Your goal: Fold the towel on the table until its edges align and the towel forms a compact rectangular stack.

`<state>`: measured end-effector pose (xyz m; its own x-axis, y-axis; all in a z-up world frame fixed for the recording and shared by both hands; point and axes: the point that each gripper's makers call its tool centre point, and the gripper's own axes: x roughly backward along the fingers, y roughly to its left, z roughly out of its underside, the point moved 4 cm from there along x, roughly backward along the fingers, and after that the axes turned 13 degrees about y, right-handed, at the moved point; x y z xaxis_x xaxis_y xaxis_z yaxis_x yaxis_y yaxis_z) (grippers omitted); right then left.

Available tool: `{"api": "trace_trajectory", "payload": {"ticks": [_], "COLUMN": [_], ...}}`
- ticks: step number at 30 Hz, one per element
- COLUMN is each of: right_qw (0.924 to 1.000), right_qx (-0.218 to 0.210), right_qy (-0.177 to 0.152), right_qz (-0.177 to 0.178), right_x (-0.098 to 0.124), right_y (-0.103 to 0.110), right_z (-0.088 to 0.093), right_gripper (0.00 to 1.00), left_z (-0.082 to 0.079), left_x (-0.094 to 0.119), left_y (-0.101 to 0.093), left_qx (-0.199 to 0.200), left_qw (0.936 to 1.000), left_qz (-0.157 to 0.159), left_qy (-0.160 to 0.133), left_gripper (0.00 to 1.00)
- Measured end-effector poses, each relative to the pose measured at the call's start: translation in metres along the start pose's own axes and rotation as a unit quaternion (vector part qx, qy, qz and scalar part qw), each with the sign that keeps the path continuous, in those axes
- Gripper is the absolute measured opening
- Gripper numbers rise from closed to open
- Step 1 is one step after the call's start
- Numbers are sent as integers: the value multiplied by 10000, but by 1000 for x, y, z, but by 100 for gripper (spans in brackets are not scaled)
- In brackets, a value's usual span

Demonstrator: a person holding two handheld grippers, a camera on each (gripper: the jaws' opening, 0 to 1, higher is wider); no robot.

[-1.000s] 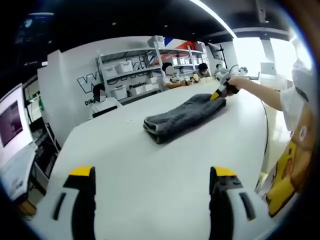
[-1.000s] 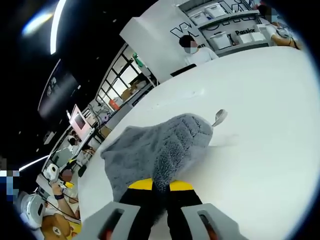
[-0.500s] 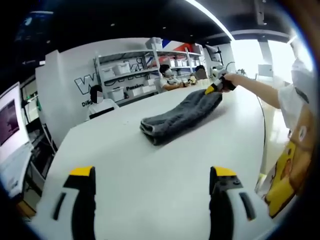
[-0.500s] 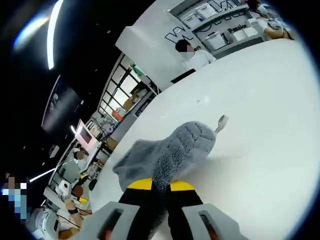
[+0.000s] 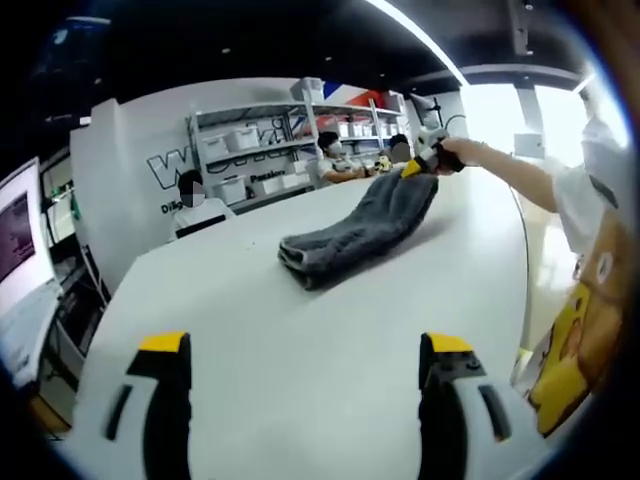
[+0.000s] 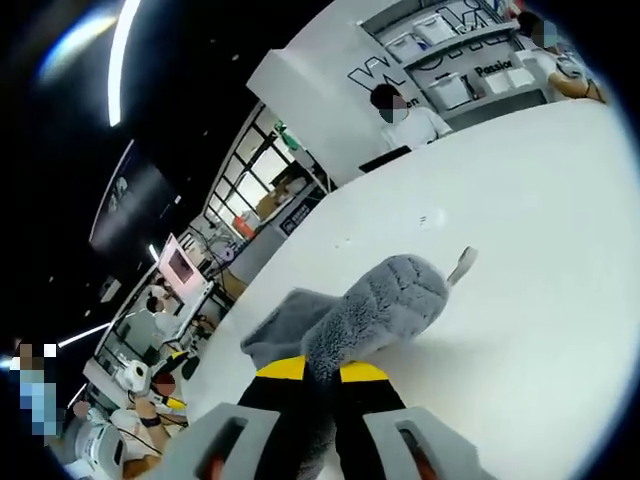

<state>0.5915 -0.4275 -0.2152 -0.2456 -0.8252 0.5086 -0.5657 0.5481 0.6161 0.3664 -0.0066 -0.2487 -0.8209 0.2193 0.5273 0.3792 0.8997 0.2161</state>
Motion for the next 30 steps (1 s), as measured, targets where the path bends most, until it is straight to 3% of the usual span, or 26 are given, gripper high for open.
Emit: {"api": "trace_trajectory", "payload": {"ticks": [20,30], "right_qw": [9992,9984], "right_qx": [358,484], "right_qy": [175,295], "right_qz": [57,50], "right_x": [-18,-24], "right_y": [41,45], "right_z": [-13,-26], "right_gripper": [8,8], "left_z": [6,7], "left_x": [-1,1], "left_y": [4,6], "left_qx": [62,86], "left_qw": [10000,9999], "left_qz": [46,41], "left_qy": [-35,-64], "left_gripper": [99,99]}}
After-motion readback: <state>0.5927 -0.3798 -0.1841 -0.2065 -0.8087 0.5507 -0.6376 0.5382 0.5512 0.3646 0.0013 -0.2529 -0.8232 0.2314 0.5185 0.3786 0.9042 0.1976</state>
